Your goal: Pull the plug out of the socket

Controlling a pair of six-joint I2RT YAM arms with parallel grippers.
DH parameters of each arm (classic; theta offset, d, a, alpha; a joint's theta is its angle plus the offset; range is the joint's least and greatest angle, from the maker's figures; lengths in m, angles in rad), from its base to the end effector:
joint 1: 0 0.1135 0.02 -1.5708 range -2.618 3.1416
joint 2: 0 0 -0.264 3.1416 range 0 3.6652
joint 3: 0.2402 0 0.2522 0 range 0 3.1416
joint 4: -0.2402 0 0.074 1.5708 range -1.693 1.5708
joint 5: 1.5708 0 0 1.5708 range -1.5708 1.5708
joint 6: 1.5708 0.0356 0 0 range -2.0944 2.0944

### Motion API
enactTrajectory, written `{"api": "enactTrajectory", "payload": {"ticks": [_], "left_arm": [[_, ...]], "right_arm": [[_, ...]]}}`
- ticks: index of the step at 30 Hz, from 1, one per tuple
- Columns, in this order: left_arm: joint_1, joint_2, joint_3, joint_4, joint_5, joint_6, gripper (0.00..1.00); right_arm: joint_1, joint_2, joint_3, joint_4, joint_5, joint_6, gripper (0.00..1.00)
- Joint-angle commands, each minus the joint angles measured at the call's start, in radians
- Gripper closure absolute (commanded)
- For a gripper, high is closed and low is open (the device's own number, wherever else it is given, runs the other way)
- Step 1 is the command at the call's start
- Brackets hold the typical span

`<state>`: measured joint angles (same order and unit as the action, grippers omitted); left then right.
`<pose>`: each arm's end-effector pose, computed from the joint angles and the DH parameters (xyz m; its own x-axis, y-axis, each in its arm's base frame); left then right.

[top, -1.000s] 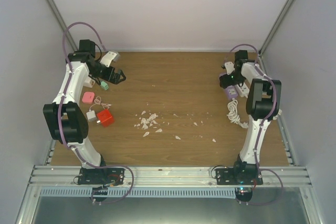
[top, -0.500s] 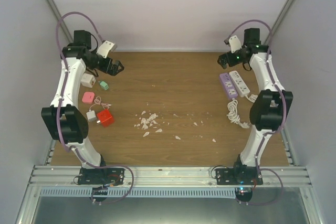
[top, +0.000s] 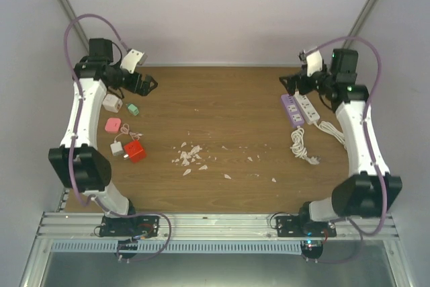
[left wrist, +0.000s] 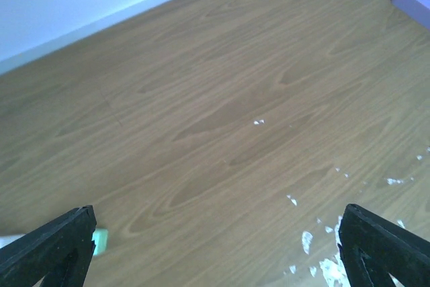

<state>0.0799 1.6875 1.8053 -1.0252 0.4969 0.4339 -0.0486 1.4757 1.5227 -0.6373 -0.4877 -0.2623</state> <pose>0.3520 0.0112 0.3811 -0.6191 0.3212 -0.7166 0.5320 0.8427 -0.0819 0.3248 0.0009 0.3891 -0.4472 -0.2076 -0.8700 -0.4782 0.8775 0.0365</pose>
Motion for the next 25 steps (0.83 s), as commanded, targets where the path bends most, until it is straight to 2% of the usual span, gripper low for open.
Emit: {"api": "enactTrajectory", "payload": {"ticks": [1, 6, 11, 18, 25], "left_arm": [[-0.005, -0.131, -0.148, 0.090, 0.020, -0.017, 0.01], [-0.006, -0.257, -0.367, 0.177, 0.012, -0.029, 0.01], [-0.004, -0.362, -0.514, 0.230, -0.030, -0.027, 0.01], [-0.003, -0.450, -0.651, 0.273, -0.050, -0.049, 0.01], [-0.003, -0.488, -0.694, 0.293, -0.052, -0.077, 0.01]], "right_arm": [[0.003, -0.159, -0.177, 0.091, -0.079, 0.065, 0.00], [-0.001, -0.297, -0.376, 0.092, -0.069, 0.040, 0.00], [-0.025, -0.381, -0.492, 0.088, -0.085, 0.046, 0.00], [-0.077, -0.440, -0.569, 0.093, -0.132, 0.061, 0.00], [-0.100, -0.465, -0.592, 0.083, -0.157, 0.060, 0.00]]}}
